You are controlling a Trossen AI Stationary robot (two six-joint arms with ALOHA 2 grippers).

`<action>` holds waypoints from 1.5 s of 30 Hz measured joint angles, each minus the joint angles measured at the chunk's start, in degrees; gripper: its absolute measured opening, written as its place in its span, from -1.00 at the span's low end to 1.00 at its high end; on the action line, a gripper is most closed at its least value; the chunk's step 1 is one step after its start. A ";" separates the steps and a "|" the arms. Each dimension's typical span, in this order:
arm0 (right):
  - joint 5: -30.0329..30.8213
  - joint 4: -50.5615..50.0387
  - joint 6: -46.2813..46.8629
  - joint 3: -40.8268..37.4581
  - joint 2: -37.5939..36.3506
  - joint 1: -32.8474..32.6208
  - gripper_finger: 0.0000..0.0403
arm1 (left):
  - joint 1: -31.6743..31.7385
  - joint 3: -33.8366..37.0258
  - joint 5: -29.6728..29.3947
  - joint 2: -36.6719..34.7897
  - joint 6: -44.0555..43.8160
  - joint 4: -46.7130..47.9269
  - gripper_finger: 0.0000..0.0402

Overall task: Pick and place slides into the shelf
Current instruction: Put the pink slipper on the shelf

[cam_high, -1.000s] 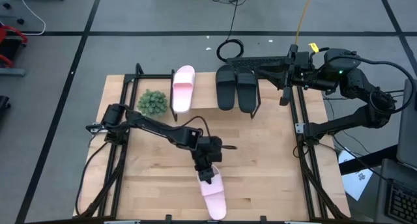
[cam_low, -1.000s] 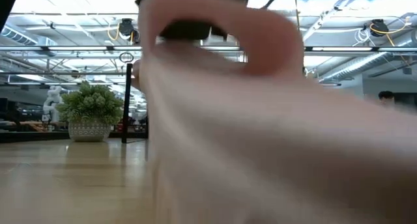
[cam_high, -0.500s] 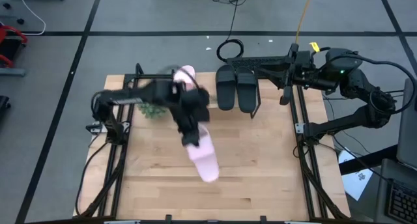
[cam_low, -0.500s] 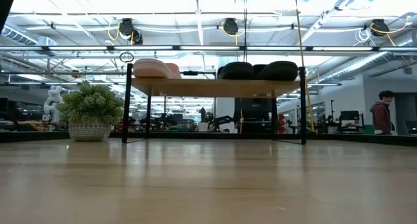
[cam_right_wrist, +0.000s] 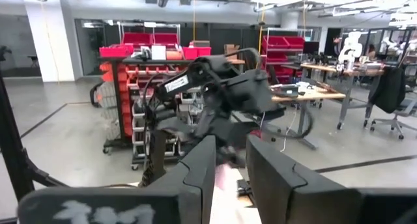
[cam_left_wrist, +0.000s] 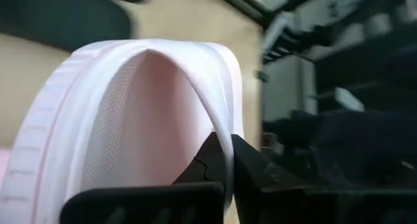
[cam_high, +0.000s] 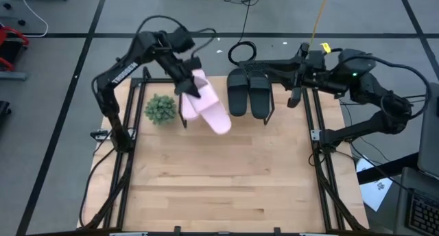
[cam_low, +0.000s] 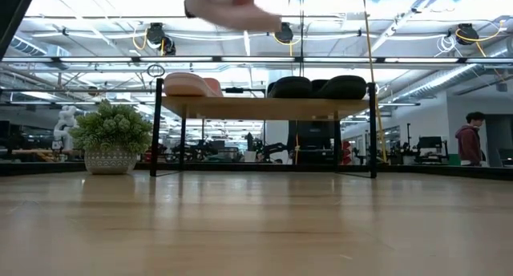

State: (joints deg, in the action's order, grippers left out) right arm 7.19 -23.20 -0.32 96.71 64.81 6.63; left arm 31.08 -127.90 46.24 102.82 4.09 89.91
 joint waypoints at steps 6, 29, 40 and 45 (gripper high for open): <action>0.08 0.89 -0.11 0.00 2.81 0.00 -0.60 | 7.26 0.02 -1.64 0.16 3.89 0.06 -1.00; 0.58 -2.91 -22.20 -0.02 9.91 2.05 -0.41 | 7.20 -6.69 13.78 -2.49 -16.30 -25.02 -1.00; 8.05 -1.20 -32.35 -0.02 9.47 1.42 0.06 | 1.06 -6.69 7.48 -2.51 -22.76 -27.18 -1.00; 7.86 -0.38 -33.66 0.02 10.19 1.38 0.14 | -1.24 -6.69 4.68 -2.12 -23.75 -27.21 -1.00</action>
State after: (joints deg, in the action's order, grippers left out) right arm 15.06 -23.58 -33.98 96.73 75.00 8.01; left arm 29.84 -134.58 50.92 100.70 -19.66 62.70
